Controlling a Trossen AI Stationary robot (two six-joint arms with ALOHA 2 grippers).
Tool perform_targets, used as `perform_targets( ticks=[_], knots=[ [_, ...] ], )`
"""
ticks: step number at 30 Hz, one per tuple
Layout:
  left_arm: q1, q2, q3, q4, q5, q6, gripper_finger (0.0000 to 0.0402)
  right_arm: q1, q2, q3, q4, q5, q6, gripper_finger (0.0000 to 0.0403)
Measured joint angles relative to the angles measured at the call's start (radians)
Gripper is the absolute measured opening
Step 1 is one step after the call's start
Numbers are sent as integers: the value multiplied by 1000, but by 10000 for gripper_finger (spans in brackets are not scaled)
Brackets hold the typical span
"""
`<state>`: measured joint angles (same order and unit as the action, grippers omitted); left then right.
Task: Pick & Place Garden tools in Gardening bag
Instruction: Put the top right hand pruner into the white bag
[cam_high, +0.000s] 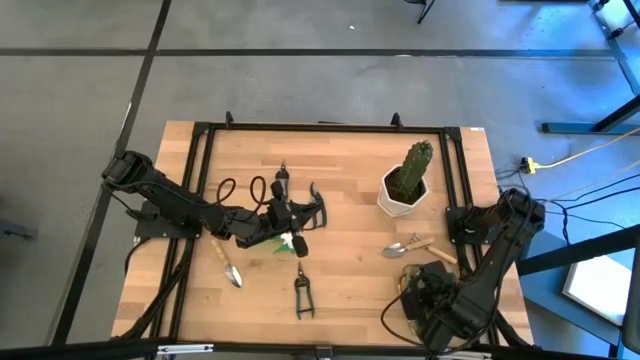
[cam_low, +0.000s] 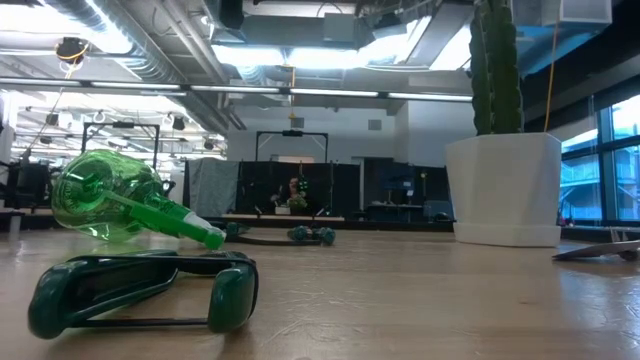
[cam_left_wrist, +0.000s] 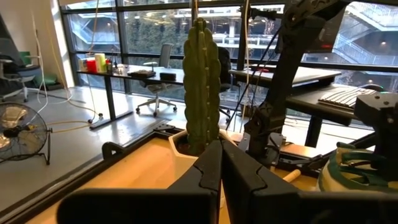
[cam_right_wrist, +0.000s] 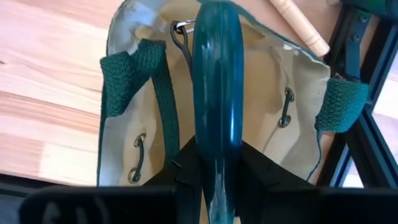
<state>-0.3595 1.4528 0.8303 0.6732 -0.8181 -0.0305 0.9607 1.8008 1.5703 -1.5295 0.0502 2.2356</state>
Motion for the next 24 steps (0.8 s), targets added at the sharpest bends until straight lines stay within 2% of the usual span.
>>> perform_targets(
  ticks=[9,16,24],
  knots=[
    [0,0,0,0,-1,0,5,2,2,-5,6,-7,5,61],
    [0,0,0,0,-1,0,2,2,5,-103,115,-71,1,61],
    [0,0,0,0,-1,0,7,2,5,-115,124,-80,0,61]
  ],
)
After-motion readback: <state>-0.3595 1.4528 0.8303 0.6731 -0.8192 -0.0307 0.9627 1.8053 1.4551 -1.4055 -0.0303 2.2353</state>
